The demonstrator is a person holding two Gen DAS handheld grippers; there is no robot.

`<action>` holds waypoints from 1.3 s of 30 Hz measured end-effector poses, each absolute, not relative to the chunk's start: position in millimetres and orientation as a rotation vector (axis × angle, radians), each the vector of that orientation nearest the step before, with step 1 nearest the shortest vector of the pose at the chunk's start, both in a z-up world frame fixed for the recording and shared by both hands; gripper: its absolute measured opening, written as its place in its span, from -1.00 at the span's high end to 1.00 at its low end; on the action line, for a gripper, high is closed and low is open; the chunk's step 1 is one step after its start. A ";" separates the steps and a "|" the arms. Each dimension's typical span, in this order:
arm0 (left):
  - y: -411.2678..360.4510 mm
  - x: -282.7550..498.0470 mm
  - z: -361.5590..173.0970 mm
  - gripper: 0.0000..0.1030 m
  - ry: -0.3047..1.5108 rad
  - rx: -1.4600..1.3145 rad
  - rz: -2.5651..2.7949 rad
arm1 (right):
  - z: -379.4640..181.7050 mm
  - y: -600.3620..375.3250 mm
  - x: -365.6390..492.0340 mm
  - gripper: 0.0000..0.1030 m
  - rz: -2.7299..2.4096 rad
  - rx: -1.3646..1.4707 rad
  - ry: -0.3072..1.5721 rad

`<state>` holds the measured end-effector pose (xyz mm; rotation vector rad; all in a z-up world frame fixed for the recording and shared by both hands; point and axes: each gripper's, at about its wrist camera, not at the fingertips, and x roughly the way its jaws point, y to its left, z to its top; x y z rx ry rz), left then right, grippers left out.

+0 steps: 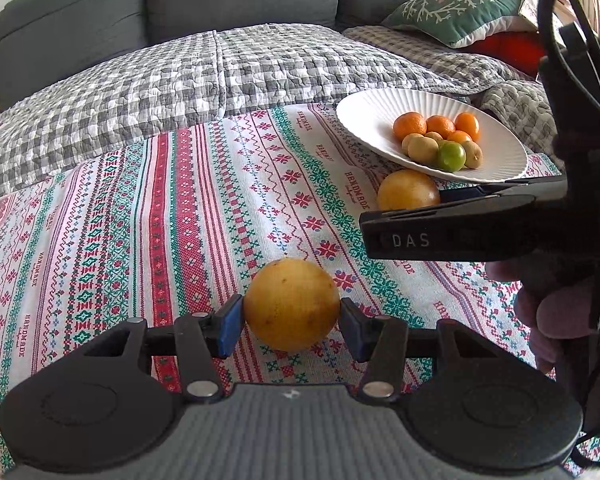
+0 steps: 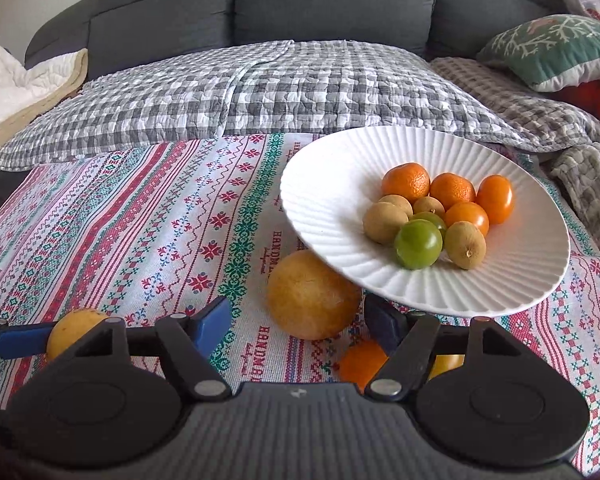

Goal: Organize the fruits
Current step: 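Grasp a large yellow fruit with the left tool while the right tool grasps another, then carry both large yellow fruits onto the white plate and open both tools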

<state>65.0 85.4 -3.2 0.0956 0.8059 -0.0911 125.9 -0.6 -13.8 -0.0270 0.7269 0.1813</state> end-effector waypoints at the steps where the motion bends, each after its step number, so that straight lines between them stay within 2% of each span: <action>1: 85.4 65.3 -3.1 0.18 0.807 0.093 -0.091 | -15.1 -0.6 128.7 -0.32 0.173 -0.017 0.730; 4: 85.7 66.2 -3.1 0.18 0.808 0.086 -0.091 | -18.0 4.5 130.6 -0.38 0.136 -0.020 0.723; 6: 85.9 67.0 -3.5 0.18 0.808 0.084 -0.091 | -18.6 7.8 130.5 -0.26 0.124 -0.029 0.716; 8: 85.4 66.9 -4.1 0.18 0.807 0.088 -0.091 | -17.6 8.4 130.1 0.01 0.111 -0.035 0.719; 9: 85.3 66.6 -4.5 0.18 0.806 0.090 -0.092 | -17.2 6.7 130.0 0.08 0.104 -0.031 0.720; 39: 75.1 61.9 1.7 0.19 0.820 0.035 -0.086 | 21.2 -40.0 77.7 0.11 0.403 -0.043 0.739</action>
